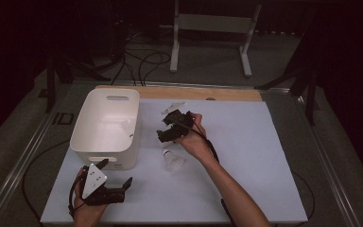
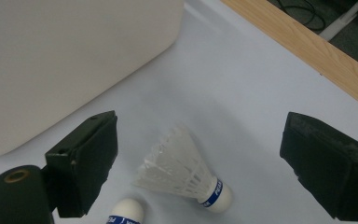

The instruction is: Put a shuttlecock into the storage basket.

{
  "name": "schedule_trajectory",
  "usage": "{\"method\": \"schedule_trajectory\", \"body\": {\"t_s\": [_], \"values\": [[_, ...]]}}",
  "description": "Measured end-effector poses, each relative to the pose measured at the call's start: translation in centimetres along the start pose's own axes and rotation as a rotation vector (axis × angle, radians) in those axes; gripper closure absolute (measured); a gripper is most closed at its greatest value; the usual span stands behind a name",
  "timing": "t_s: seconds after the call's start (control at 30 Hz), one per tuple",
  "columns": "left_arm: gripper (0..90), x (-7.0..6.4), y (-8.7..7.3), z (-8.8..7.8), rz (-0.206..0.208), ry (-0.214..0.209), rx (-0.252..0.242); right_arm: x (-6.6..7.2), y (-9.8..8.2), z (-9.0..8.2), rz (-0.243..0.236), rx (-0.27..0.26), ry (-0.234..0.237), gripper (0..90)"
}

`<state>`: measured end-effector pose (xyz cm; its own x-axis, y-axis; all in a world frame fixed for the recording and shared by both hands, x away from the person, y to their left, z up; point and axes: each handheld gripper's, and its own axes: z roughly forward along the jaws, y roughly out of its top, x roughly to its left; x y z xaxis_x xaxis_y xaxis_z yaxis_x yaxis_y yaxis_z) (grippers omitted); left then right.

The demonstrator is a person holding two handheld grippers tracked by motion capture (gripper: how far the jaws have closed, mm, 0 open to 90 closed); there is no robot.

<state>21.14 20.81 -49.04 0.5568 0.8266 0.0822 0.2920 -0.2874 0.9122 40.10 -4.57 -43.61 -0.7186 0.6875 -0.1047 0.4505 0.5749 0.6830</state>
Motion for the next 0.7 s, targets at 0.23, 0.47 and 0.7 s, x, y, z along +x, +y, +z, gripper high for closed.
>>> {"method": "schedule_trajectory", "body": {"t_s": [0.23,0.47,0.7], "values": [[0.5,0.0,0.0,0.0,-0.001,0.000,0.001,0.1,0.0,0.8,0.010,0.013,-0.004,11.5],[0.5,0.0,0.0,0.0,0.000,0.001,0.000,0.2,-0.1,1.6,0.005,0.027,-0.022,12.9],[0.5,0.0,0.0,0.0,0.000,0.001,0.000,0.3,-0.2,2.3,0.002,0.043,-0.040,15.7]]}}
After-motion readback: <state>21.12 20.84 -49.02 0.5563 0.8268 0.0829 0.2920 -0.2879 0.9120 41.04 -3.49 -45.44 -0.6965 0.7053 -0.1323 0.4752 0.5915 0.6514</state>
